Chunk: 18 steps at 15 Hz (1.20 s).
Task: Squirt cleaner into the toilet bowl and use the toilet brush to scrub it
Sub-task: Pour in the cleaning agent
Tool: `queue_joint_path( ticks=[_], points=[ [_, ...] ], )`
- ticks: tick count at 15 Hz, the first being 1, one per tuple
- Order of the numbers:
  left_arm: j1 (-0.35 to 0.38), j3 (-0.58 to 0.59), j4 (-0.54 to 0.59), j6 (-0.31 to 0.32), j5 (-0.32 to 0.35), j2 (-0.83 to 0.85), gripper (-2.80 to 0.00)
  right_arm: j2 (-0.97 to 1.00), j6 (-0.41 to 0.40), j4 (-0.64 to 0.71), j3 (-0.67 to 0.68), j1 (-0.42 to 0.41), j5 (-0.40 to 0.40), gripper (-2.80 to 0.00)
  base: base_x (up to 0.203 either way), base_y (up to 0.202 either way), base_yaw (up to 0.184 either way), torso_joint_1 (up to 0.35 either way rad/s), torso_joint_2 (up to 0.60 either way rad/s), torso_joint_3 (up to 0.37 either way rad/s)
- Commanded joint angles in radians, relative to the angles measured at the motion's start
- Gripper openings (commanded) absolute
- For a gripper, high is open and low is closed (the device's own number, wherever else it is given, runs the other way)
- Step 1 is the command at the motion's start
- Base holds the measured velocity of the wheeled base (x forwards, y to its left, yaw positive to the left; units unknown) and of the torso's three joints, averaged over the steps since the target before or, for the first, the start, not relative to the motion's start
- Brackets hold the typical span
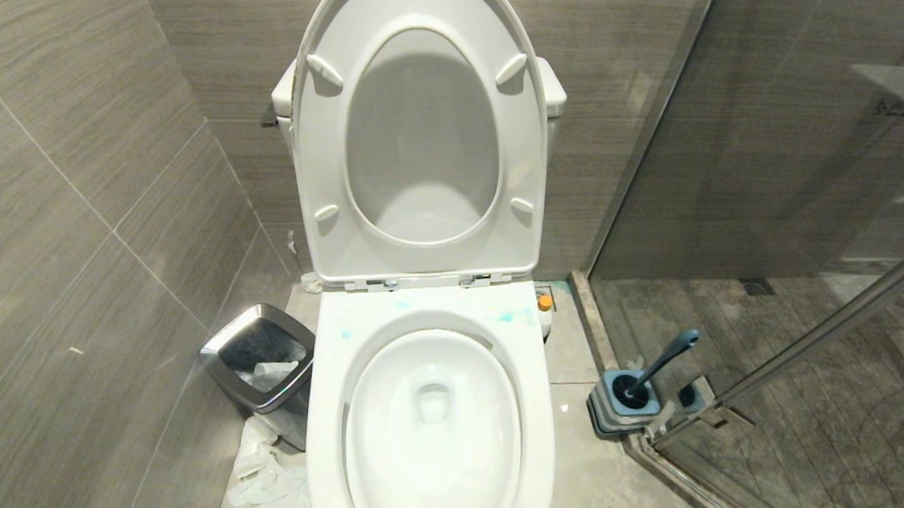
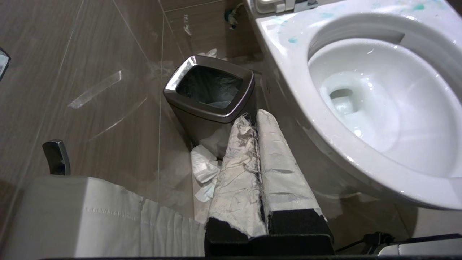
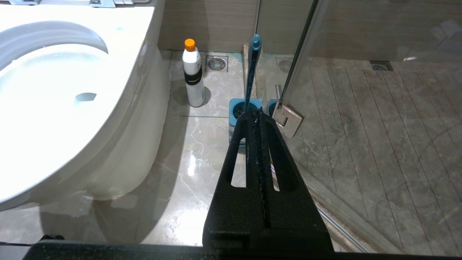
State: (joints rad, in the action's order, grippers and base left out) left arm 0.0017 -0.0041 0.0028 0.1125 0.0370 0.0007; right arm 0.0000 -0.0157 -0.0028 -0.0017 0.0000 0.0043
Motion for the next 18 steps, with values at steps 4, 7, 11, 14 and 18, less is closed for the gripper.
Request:
queue_joint_path(
  ticks=[4,7,11,14,18],
  points=[
    [0.000,0.004,0.000,-0.026,-0.009,0.000,-2.80,0.002,-0.001,0.000,0.000,0.000,0.000,-2.80,0.000,0.000,0.000,0.000,0.00,0.000],
    [0.000,0.005,0.000,-0.061,-0.016,0.000,-2.80,0.002,-0.003,0.000,0.000,0.000,0.000,-2.80,0.000,0.000,0.000,0.000,0.00,0.000],
    [0.000,0.004,-0.003,-0.100,-0.025,0.000,-2.80,0.002,-0.006,0.000,0.000,0.000,0.000,-2.80,0.000,0.000,0.000,0.000,0.00,0.000],
    [0.000,0.004,-0.003,-0.100,-0.025,0.000,-2.80,0.002,-0.003,0.001,-0.001,0.000,0.000,-2.80,0.000,0.000,0.000,0.000,0.00,0.000],
    [0.000,0.005,-0.003,-0.100,-0.025,0.001,-2.80,0.002,-0.001,0.006,-0.003,0.000,0.000,-2.80,0.000,0.000,0.000,0.000,0.00,0.000]
  ],
)
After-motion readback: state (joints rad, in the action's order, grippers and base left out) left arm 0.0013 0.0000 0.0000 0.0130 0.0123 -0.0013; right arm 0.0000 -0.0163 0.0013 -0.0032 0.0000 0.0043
